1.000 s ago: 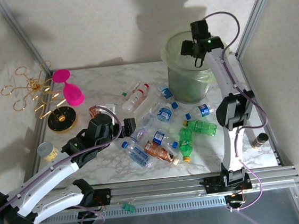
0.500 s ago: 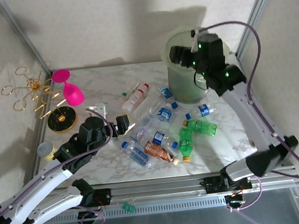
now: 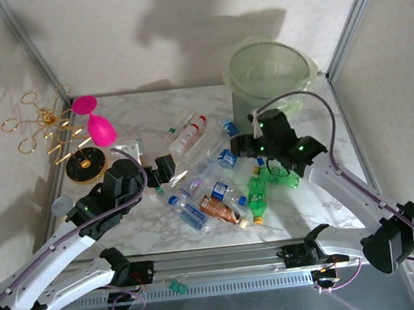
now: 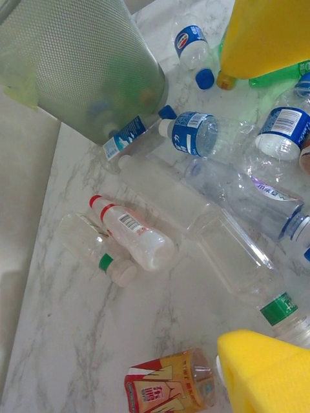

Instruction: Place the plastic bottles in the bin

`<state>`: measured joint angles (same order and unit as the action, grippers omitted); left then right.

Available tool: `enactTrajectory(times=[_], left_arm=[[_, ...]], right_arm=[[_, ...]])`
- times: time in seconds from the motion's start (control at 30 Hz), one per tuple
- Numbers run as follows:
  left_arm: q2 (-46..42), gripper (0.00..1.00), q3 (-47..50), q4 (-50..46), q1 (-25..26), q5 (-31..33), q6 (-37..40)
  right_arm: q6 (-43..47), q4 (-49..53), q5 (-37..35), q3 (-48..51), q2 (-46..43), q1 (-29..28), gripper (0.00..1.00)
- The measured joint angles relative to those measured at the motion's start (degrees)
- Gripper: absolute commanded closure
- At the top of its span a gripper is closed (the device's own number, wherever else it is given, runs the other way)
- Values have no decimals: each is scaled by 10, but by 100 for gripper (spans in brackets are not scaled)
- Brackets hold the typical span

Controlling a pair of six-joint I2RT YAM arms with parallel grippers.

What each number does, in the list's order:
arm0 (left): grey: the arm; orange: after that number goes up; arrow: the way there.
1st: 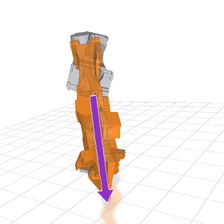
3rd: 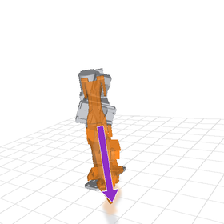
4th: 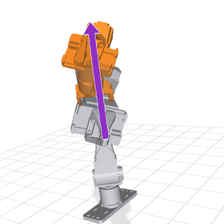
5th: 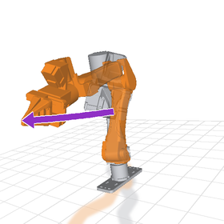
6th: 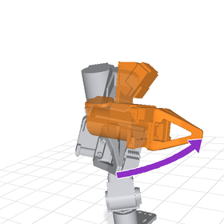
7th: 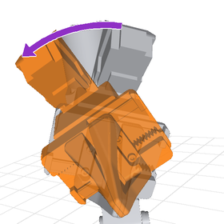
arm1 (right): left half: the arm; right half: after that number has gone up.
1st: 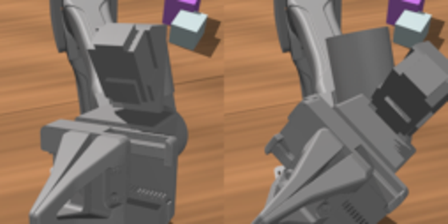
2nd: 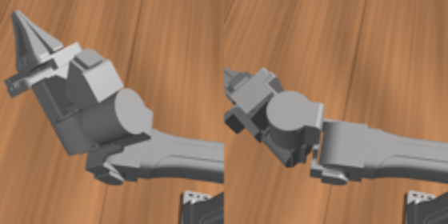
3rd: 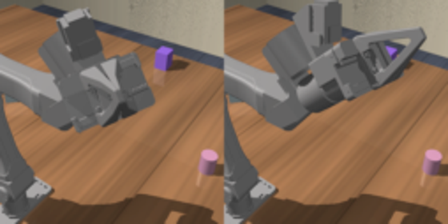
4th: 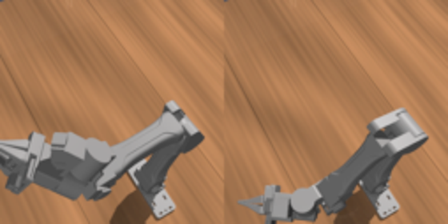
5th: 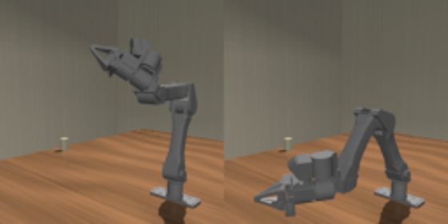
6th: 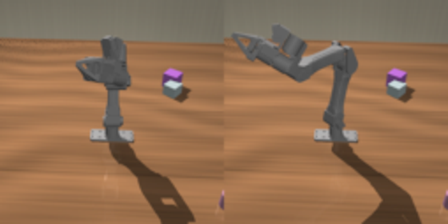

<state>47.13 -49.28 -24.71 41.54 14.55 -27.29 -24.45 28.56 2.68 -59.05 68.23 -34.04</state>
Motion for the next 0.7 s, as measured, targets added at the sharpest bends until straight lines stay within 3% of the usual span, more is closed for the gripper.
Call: enactTrajectory(times=[0.23,0.7], left_arm=[[28,0,5,5,0,-10,-10],[46,0,41,21,0,-3,-7]], right_arm=[[-96,60,-25,57,5,-43,28],[-194,64,-75,142,66,-46,28]])
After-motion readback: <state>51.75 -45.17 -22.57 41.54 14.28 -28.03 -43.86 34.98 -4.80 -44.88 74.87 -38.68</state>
